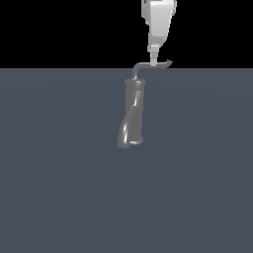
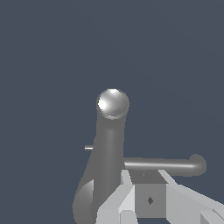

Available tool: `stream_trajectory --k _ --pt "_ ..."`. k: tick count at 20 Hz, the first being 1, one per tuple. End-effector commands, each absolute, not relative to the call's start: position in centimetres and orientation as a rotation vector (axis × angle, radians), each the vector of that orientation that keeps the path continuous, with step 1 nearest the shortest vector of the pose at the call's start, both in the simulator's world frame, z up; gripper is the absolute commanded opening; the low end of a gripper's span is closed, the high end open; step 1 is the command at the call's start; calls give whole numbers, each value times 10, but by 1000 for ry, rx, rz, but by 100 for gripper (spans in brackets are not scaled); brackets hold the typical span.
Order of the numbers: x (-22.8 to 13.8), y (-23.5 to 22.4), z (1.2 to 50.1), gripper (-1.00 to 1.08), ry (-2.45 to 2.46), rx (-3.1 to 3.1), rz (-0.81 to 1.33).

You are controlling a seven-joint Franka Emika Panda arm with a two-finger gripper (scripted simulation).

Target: Turn on the faucet by rotating a designated handle.

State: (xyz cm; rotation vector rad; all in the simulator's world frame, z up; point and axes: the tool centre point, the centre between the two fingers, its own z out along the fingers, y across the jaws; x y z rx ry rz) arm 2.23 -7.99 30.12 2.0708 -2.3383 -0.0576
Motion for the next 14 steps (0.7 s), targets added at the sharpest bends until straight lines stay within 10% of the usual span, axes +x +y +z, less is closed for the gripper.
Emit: stream_trajectory --k 1,14 --pt "43 -100 301 -100 -2380 2055 -7" --pt "71 -123 301 -100 -2403 2025 -1"
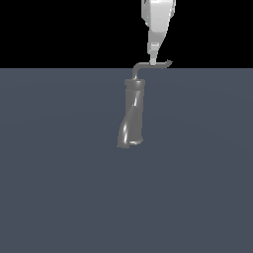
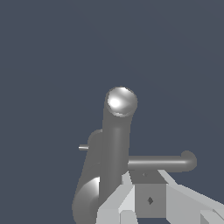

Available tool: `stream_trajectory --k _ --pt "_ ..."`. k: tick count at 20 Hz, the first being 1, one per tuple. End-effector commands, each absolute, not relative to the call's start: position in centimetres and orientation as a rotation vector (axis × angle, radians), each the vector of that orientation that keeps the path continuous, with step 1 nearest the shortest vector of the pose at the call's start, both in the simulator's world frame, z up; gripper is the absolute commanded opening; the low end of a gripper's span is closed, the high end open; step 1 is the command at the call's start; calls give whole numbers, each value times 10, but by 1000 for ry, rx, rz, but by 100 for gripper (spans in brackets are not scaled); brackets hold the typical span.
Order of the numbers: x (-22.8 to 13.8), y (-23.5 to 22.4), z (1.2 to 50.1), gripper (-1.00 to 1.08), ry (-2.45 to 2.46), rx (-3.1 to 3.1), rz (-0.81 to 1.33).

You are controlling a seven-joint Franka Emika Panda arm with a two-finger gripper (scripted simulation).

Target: Turn on the faucet by rotating a designated handle.

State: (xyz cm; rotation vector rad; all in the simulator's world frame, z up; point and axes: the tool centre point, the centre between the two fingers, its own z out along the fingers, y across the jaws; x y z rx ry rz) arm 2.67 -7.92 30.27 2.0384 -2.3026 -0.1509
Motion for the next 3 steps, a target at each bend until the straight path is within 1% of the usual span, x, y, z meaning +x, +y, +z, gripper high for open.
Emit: stream_trajectory --k 1,3 --pt "73 -124 301 -100 -2405 2022 -1" --pt "76 -126 301 -100 -2406 2020 0"
